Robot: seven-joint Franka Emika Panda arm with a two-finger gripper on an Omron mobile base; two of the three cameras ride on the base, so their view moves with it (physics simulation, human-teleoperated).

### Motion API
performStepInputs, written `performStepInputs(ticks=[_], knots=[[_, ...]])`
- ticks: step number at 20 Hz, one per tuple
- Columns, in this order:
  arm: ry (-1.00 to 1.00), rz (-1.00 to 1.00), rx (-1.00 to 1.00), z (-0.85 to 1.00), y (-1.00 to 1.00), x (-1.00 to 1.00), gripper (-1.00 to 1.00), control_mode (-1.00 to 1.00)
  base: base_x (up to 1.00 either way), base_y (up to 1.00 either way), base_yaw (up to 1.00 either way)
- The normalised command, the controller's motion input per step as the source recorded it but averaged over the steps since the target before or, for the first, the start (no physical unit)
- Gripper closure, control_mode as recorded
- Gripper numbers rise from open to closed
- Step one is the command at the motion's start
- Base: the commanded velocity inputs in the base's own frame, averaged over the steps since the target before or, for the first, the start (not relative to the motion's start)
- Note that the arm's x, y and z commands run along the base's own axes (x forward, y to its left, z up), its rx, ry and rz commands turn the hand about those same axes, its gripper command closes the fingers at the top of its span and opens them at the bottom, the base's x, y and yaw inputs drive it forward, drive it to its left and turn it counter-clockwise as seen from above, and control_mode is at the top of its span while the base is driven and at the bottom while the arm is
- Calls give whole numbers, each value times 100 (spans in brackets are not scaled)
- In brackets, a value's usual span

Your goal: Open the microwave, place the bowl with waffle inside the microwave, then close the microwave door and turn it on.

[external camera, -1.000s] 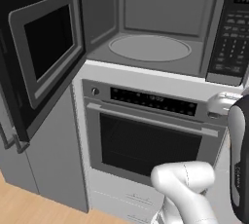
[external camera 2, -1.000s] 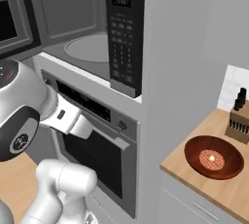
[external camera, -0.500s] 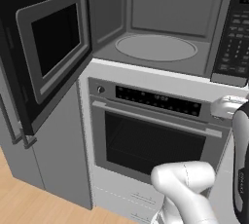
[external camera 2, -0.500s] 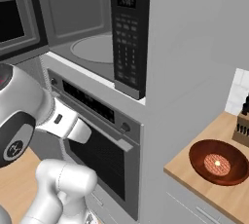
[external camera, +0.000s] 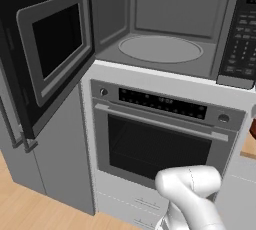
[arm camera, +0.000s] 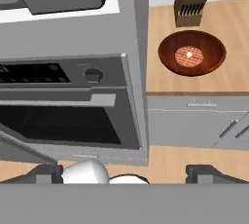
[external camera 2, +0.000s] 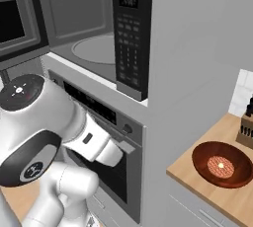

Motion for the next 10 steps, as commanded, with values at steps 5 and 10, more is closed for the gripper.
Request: performStepInputs(ticks=[5,10], knots=[[11,-22,32,-5,-97,-5,-100,-100,0,0,0],[12,-27,34,-32,-68,4,-100,-100,0,0,0]])
